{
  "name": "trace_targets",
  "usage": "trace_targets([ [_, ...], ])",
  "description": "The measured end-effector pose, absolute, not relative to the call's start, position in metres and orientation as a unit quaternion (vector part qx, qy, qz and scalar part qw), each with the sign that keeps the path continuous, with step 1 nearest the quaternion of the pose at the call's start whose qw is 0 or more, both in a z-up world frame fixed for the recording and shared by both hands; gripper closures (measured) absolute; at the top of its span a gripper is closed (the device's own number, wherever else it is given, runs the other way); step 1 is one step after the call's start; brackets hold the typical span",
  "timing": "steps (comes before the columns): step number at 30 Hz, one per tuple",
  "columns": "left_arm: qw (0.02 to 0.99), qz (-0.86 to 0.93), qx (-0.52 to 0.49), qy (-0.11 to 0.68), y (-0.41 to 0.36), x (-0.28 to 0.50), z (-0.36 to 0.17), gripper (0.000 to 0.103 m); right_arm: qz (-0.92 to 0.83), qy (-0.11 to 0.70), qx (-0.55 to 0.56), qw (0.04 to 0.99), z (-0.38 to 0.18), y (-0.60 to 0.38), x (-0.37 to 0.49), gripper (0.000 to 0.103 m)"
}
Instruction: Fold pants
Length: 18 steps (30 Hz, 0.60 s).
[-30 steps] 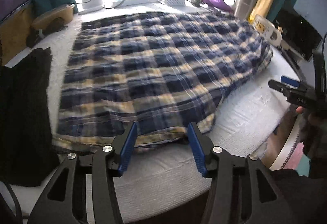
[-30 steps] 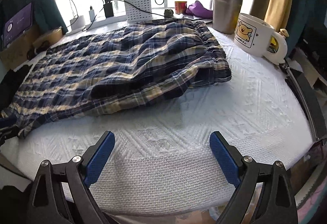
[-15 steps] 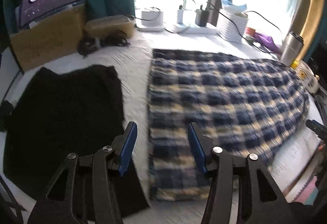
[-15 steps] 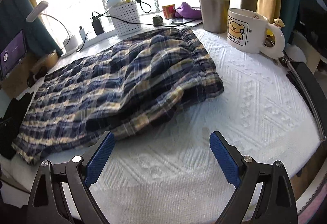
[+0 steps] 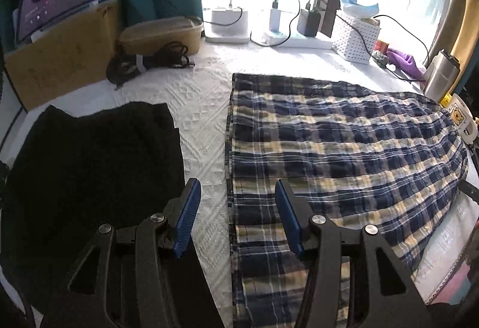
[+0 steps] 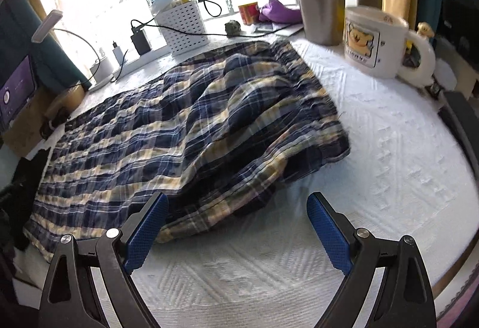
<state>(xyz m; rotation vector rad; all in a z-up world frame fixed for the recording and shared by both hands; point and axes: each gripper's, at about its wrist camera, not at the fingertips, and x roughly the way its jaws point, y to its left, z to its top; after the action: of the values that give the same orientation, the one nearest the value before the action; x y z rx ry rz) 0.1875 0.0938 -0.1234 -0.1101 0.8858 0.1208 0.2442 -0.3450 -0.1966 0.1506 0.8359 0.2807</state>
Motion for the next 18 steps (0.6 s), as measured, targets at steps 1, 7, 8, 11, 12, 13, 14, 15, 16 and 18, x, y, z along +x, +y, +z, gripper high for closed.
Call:
trace_targets([
  [1,0.9,0.058,-0.053,0.429,0.095,0.189,-0.125,0.052,0.135,0.397,0.08,0.904,-0.197,-0.345,0.243,0.01],
  [7,0.899,0.058,-0.054,0.43,0.104,0.196,-0.126,0.052,0.132,0.398,0.104,0.902,-0.194,-0.341,0.259,0.01],
  [8,0.899,0.06,-0.054,0.43,0.107,0.197,-0.125,0.052,0.131,0.398,0.107,0.902,-0.194,-0.34,0.263,0.01],
  [11,0.899,0.068,-0.06,0.429,0.113,0.199,-0.125,0.052,0.129,0.397,0.126,0.9,-0.192,-0.341,0.278,0.01],
  [12,0.898,0.071,-0.062,0.429,0.115,0.199,-0.125,0.052,0.129,0.397,0.129,0.9,-0.192,-0.341,0.281,0.01],
  [13,0.898,0.074,-0.064,0.43,0.117,0.199,-0.126,0.052,0.129,0.397,0.134,0.899,-0.192,-0.341,0.286,0.01],
  [14,0.896,0.077,-0.067,0.432,0.119,0.2,-0.127,0.052,0.13,0.397,0.139,0.898,-0.192,-0.342,0.291,0.01],
  [15,0.895,0.079,-0.068,0.433,0.12,0.2,-0.128,0.052,0.132,0.395,0.141,0.898,-0.191,-0.342,0.295,0.01],
  [16,0.894,0.081,-0.069,0.435,0.121,0.201,-0.129,0.052,0.135,0.394,0.137,0.899,-0.191,-0.341,0.3,0.01],
  [18,0.891,0.085,-0.071,0.44,0.122,0.203,-0.133,0.052,0.137,0.391,0.13,0.901,-0.191,-0.338,0.306,0.01],
])
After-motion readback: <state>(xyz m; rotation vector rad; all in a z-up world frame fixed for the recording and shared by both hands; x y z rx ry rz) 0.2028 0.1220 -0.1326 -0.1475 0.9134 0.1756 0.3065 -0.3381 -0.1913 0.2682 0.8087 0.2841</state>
